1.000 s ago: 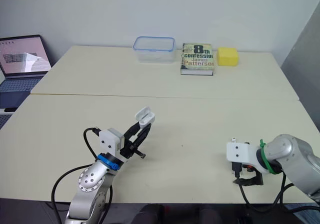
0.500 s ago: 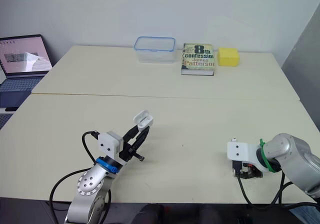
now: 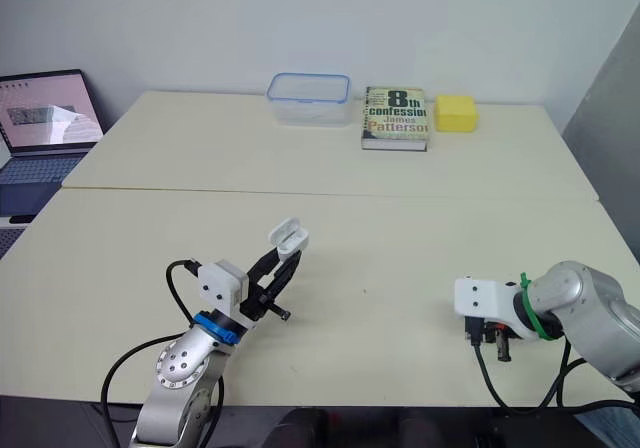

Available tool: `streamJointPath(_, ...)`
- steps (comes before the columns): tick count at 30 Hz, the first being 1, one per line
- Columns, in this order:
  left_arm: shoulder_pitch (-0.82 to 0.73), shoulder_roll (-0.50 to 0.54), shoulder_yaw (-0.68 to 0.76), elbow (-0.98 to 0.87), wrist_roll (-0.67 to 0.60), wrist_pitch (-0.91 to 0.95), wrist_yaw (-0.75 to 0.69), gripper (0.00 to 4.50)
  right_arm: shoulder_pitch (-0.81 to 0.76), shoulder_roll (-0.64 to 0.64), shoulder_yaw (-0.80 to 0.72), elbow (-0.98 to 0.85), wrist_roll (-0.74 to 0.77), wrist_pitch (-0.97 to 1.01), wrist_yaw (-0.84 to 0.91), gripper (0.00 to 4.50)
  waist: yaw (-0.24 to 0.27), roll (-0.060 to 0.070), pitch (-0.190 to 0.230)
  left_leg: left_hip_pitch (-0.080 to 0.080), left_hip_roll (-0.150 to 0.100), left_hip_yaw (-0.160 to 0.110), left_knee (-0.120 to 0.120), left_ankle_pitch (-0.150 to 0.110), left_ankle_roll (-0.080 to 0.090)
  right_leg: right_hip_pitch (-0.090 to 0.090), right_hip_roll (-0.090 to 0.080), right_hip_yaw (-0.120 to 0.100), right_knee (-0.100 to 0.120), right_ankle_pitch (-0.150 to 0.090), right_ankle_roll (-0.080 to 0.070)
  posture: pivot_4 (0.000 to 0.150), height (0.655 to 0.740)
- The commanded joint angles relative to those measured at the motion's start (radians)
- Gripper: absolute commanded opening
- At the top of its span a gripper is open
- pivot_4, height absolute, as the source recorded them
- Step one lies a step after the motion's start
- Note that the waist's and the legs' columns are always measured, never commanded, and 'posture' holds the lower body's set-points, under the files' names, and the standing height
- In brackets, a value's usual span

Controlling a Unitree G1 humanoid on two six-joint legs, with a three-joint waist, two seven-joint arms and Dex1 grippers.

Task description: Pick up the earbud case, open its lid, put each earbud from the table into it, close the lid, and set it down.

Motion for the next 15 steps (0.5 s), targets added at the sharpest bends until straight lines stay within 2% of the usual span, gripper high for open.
streamJointPath(1,-0.032,-0.005,0.0,-0.027,-0.021,-0.008,-0.004,0.74,-0.101,0.085,-0.135,-0.032,0.154,0.048,0.003,0.42,-0.002,0.0,0.0,0.0,0.0,0.0,0.0,0.0,0.0,0.0,0.0,0.0,0.0,0.0,0.0,0.15,0.7387)
streamJointPath(6,-0.078,-0.021,-0.011,-0.019,-0.039,-0.001,-0.01,0.74,-0.223,0.347,-0.275,-0.032,0.356,0.193,-0.147,0.42,-0.003,0.0,0.0,-0.001,0.0,0.0,0.0,0.0,0.0,0.0,0.001,-0.001,0.0,0.003,-0.005,0.15,0.7387)
streamJointPath(9,-0.101,-0.033,-0.018,-0.003,-0.035,-0.005,-0.004,0.74,-0.241,0.559,-0.341,-0.046,0.427,0.136,-0.296,0.42,-0.003,-0.001,0.0,-0.001,0.0,0.0,0.0,0.0,0.0,0.0,0.001,-0.001,0.0,0.003,-0.005,0.15,0.7387)
streamJointPath(15,-0.131,-0.058,-0.035,0.022,-0.026,-0.012,0.003,0.74,-0.257,0.864,-0.286,0.006,0.44,0.081,-0.52,0.42,-0.006,0.0,0.0,-0.001,0.0,0.0,0.0,0.0,0.0,-0.001,0.001,-0.001,0.002,0.004,-0.005,0.15,0.7387)
